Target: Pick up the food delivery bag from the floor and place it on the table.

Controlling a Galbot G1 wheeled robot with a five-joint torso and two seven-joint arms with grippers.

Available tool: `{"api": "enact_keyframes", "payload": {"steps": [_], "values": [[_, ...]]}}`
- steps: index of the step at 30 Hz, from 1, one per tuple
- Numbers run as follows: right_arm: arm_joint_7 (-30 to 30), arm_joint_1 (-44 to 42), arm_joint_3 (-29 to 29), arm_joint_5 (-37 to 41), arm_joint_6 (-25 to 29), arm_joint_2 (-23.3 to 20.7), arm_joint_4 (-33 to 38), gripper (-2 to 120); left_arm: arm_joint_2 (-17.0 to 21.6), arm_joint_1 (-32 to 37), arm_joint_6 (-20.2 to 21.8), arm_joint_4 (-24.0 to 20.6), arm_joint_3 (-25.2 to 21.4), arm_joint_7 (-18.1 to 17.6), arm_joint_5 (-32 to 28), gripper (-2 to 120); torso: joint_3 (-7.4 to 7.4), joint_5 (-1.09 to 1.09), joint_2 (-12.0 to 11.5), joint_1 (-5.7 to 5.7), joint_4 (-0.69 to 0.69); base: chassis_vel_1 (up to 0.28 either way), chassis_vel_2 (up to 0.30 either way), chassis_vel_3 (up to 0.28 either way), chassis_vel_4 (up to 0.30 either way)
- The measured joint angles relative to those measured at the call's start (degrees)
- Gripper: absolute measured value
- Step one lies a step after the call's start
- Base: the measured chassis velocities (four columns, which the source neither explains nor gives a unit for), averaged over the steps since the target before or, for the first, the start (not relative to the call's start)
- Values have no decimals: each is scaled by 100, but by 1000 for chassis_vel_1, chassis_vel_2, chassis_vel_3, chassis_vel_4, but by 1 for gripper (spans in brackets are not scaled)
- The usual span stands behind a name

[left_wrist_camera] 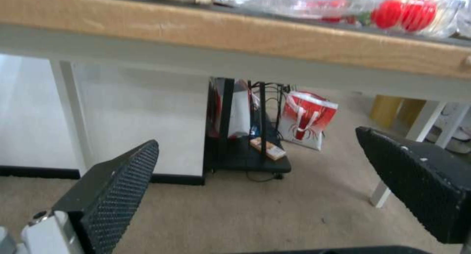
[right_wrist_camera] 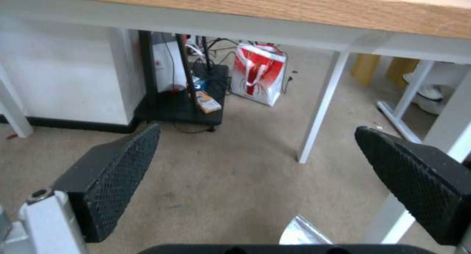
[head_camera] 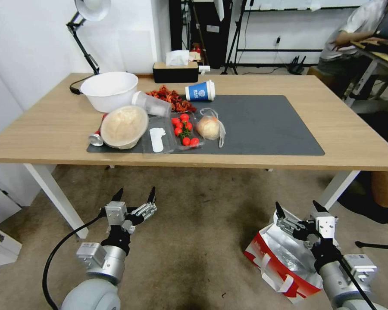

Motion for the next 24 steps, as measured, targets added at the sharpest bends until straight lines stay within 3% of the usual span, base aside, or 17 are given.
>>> {"api": "enact_keyframes", "payload": {"steps": [24], "values": [[-31, 101, -49, -26, -31, 29, -46, 100, 62, -179, -57, 226, 18, 22, -153, 100, -339, 0, -557, -220, 0, 0, 0, 0, 0]]}}
